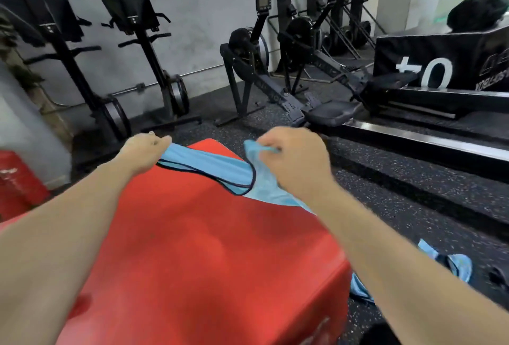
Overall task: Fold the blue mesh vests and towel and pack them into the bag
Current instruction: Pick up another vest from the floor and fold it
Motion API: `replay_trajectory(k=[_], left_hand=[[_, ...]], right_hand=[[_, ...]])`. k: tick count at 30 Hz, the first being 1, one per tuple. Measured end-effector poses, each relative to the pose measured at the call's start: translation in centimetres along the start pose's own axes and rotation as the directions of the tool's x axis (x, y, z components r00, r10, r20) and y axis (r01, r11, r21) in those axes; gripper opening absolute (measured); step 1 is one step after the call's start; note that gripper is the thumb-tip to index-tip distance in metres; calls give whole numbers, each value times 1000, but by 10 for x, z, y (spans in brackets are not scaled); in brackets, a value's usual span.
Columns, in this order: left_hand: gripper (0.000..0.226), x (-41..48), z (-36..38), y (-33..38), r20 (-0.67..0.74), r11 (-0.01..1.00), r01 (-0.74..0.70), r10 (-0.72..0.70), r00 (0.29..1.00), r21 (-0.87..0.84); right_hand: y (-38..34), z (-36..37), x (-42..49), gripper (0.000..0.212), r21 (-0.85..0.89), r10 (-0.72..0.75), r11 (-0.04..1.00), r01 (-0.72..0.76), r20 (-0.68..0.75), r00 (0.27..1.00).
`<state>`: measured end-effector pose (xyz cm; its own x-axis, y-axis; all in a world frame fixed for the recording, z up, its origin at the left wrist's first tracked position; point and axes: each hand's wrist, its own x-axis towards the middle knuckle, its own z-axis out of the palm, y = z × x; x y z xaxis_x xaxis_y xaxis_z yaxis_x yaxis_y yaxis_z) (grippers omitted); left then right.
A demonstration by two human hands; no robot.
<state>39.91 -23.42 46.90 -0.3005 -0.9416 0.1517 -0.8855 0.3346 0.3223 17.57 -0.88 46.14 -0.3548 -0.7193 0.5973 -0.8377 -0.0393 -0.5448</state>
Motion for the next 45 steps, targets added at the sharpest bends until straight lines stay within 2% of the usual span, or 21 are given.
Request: replay_trajectory(k=[1, 2, 4, 7, 12, 16, 20, 23, 24, 26, 27, 28, 30, 32, 34, 36, 41, 43, 45], left_hand=[[54, -3, -3, -14, 18, 995, -22, 21, 1000, 95], [43, -7, -4, -31, 33, 982, -25, 20, 999, 185], [39, -17, -1, -70, 79, 930, -11, -19, 997, 368], [48, -44, 7, -118, 148, 871, 46, -135, 980, 489], [57, -78, 12, -188, 213, 812, 110, -277, 937, 573], [58, -88, 13, -202, 252, 858, 143, -298, 921, 494], [59, -96, 29, -195, 310, 862, 93, -277, 909, 498], [56, -104, 39, -189, 303, 826, 102, -315, 899, 555], [55, -106, 41, -185, 305, 824, 104, -319, 897, 557], [53, -109, 46, -176, 322, 850, 91, -293, 901, 518], [52, -110, 50, -171, 335, 867, 67, -261, 905, 494], [51, -113, 54, -164, 355, 884, 37, -225, 907, 465], [51, -124, 67, -143, 404, 927, 8, -171, 899, 376], [51, -140, 81, -116, 440, 965, -5, -114, 891, 261], [53, -157, 94, -89, 451, 985, -35, -47, 892, 171], [57, -169, 109, -69, 443, 987, -67, -4, 896, 144], [67, -201, 150, -63, 430, 980, -40, -49, 902, 196], [81, -214, 157, -73, 389, 965, -58, -48, 920, 257], [92, -223, 157, -83, 344, 951, -104, -2, 939, 290]], right_hand=[[-19, 18, -14, 11, -208, -156, 967, 144, -41, 987], [-39, 39, -33, 5, -289, -267, 924, 252, -15, 964], [-71, 79, -77, 16, -272, -376, 878, 394, 119, 919], [-83, 128, -132, 19, -255, -387, 850, 460, 290, 875], [-100, 164, -179, 23, -154, -358, 868, 472, 464, 810], [-130, 177, -206, 27, -37, -345, 904, 426, 526, 777], [-147, 190, -226, 41, -69, -213, 928, 365, 706, 675], [-152, 196, -235, 36, 14, -256, 939, 345, 697, 670], [-149, 196, -236, 27, 128, -327, 936, 329, 663, 673], [-143, 194, -231, 2, 370, -397, 913, 171, 716, 574], [-140, 189, -224, 8, 405, -394, 909, 98, 760, 516], [-133, 184, -216, 16, 392, -379, 916, 84, 779, 501], [-115, 174, -194, 22, 328, -310, 942, 73, 761, 569], [-88, 163, -165, 21, 224, -201, 973, 62, 682, 703], [-49, 150, -136, 21, 38, -72, 997, 61, 580, 811], [-6, 136, -113, 20, -108, 23, 993, 36, 503, 864], [85, 107, -91, 31, -456, 129, 886, 82, 413, 901], [108, 101, -87, 45, -533, 183, 842, 87, 432, 883], [122, 99, -83, 57, -540, 217, 836, 99, 490, 844]])
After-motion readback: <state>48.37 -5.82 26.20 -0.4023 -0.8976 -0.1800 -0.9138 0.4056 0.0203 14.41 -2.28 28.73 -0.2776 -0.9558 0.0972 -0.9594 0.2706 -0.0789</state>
